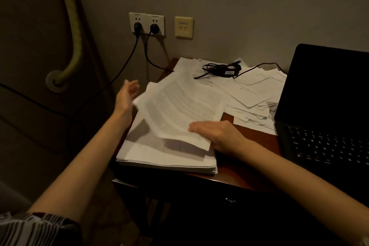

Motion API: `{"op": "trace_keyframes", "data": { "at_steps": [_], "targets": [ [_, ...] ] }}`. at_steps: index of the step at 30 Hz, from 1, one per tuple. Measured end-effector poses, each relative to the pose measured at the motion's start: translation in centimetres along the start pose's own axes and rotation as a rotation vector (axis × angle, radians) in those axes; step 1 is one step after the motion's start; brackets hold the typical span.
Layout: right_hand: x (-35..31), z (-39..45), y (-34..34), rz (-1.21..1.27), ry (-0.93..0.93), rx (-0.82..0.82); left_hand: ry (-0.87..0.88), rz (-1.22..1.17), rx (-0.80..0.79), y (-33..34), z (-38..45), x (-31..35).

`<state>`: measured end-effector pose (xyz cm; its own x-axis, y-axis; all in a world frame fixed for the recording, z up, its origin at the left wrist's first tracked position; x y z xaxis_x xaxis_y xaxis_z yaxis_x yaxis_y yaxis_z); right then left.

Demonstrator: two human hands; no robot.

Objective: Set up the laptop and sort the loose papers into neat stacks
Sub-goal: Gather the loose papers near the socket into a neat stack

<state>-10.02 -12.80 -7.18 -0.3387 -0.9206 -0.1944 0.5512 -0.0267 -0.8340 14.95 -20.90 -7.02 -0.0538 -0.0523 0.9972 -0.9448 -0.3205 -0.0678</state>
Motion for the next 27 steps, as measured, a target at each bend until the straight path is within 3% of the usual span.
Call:
{"op": "trace_keyframes", "data": {
  "at_steps": [6,10,13,16,19,24,27],
  "targets": [
    [-1.7,0.0,0.8,0.037,-0.097,-0.093,-0.039,0.475,-0.293,0.1,-1.6,-1.5],
    [-2.4,0.1,1.1,0.039,-0.148,-0.232,0.004,0.709,-0.3,1.3,-2.6,-0.5],
    [-2.2,0.2,1.1,0.052,-0.067,-0.343,0.077,1.009,-0.192,1.7,-2.2,1.1],
    [-1.6,-0.2,0.3,0.209,0.118,-0.383,0.235,1.238,-0.147,4.2,-1.7,2.3],
    [0.7,-1.0,-2.3,0.259,0.31,-0.17,0.426,1.274,-0.232,8.9,-2.4,2.9],
    [9.0,-3.8,-5.7,-0.142,0.875,-0.037,0.593,1.366,-0.391,16.5,-3.5,1.6],
    [12.5,-4.8,-6.8,-0.207,1.062,-0.033,0.588,1.434,-0.447,19.6,-3.3,0.0]
  ]
}}
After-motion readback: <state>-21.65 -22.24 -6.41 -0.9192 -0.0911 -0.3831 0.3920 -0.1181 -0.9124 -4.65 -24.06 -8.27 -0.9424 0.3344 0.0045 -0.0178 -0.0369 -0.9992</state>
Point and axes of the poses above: each hand's wrist, its own z-axis towards the middle knuckle, its own y-axis out of the palm, x = y × z, the point moved 6 cm from there along z, towards the middle knuckle, and after that the axes turned 15 degrees about z, right-handed, at the moved point
